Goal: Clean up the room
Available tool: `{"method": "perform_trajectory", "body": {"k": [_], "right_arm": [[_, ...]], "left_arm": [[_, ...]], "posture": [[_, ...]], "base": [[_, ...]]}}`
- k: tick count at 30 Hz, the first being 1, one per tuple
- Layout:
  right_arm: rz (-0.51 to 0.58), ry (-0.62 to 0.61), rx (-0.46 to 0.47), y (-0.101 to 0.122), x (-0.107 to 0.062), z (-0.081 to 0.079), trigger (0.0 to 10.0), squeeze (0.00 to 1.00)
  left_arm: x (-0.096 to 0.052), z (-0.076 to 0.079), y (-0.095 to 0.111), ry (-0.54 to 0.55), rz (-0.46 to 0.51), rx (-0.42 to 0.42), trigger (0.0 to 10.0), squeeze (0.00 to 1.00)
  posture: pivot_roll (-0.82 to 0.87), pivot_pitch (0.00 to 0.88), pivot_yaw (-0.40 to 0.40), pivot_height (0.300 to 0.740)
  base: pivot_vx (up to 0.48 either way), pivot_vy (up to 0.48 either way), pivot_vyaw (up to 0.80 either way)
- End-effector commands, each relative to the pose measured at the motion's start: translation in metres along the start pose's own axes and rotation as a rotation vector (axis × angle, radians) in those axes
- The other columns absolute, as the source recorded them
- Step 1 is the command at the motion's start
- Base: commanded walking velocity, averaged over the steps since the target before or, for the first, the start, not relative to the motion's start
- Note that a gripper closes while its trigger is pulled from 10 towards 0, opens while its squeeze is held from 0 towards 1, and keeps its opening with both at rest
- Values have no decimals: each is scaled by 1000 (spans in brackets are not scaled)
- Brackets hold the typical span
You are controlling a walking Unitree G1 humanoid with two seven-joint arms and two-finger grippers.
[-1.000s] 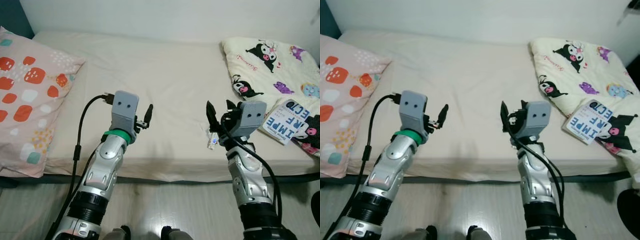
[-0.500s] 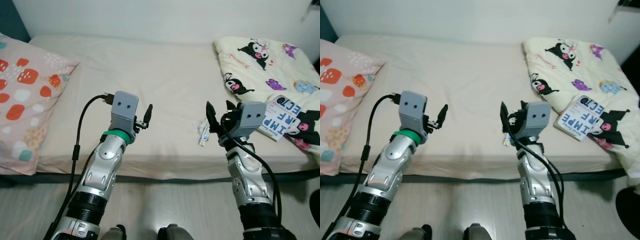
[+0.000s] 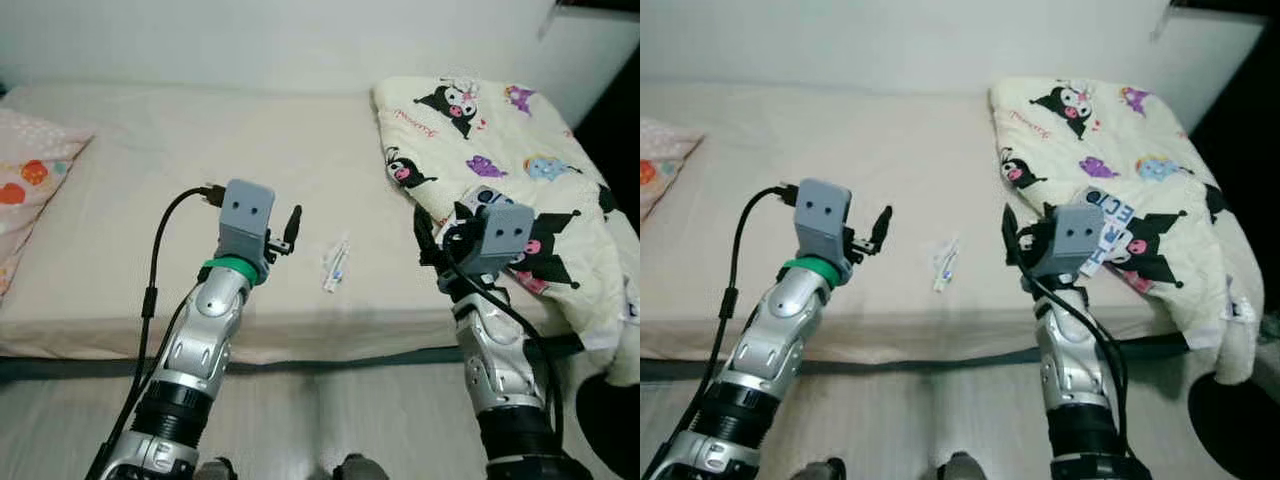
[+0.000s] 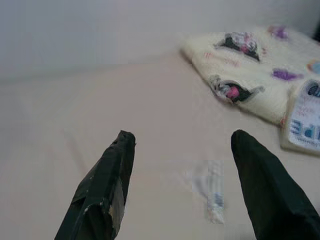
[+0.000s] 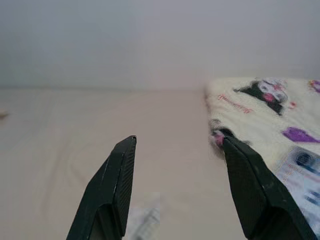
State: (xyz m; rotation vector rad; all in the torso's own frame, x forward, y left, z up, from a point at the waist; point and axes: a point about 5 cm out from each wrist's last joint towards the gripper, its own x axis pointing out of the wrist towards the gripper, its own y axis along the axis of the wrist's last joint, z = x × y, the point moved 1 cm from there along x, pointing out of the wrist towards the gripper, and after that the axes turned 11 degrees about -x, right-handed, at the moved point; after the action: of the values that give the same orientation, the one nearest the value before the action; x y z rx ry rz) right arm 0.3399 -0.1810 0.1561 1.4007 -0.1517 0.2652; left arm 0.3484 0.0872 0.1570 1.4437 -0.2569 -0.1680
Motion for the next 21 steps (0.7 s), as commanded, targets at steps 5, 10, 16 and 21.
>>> {"method": "perform_trajectory", "body": {"k": [5, 10, 16, 21], "right_arm": [[2, -8, 6, 1, 0, 1, 10000, 0], [2, -8, 6, 1, 0, 1, 10000, 0], [4, -6, 6, 1, 0, 1, 10000, 0], [5, -5, 7, 1, 0, 0, 10000, 0]], "left_arm": [[2, -1, -2, 17, -17, 13, 10000, 0], [2, 1, 1, 4, 2, 28, 10000, 0], [0, 8, 1, -20, 7, 21, 10000, 0], [0, 12, 2, -41, 8, 11, 10000, 0]], "posture": [[-126, 88, 2, 740], [-125, 87, 2, 740], [-125, 84, 3, 740], [-127, 81, 4, 740]], "base": [[0, 464, 0], [0, 0, 0], [0, 0, 0], [0, 0, 0]]}}
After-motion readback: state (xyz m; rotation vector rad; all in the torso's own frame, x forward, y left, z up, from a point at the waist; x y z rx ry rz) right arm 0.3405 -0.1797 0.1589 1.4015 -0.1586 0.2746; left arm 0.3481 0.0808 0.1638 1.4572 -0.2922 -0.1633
